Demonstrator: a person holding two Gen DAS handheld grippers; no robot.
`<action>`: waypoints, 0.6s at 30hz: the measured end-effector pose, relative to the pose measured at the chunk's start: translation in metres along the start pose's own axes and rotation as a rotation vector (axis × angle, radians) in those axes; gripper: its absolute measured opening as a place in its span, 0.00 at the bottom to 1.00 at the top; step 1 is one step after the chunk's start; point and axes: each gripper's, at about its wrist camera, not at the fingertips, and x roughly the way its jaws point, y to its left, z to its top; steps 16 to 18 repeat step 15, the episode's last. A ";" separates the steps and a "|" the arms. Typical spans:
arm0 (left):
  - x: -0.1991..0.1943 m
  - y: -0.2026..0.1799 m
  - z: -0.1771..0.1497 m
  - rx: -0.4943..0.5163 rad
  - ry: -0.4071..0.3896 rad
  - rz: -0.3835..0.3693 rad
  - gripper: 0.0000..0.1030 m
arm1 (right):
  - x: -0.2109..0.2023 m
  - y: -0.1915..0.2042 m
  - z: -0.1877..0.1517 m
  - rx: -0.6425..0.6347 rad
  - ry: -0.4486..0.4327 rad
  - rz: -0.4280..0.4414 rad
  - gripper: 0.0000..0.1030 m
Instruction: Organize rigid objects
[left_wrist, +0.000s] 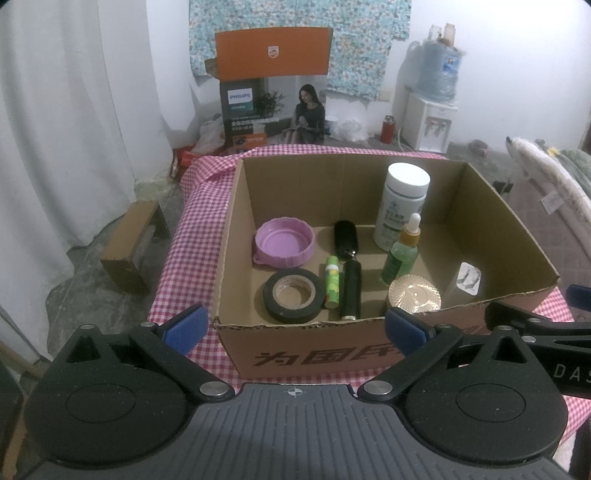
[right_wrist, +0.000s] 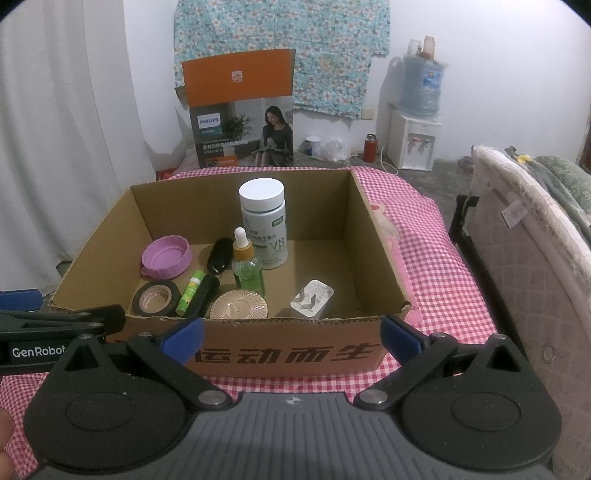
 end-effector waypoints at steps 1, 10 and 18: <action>0.000 0.000 0.000 0.000 0.000 0.000 0.99 | 0.000 0.000 -0.001 0.000 0.000 -0.001 1.00; 0.000 0.001 0.000 -0.001 0.001 0.002 0.99 | -0.001 -0.001 -0.005 0.009 0.005 -0.003 1.00; -0.002 0.002 -0.001 -0.004 0.001 0.007 0.99 | -0.001 -0.001 -0.005 0.009 0.005 -0.003 1.00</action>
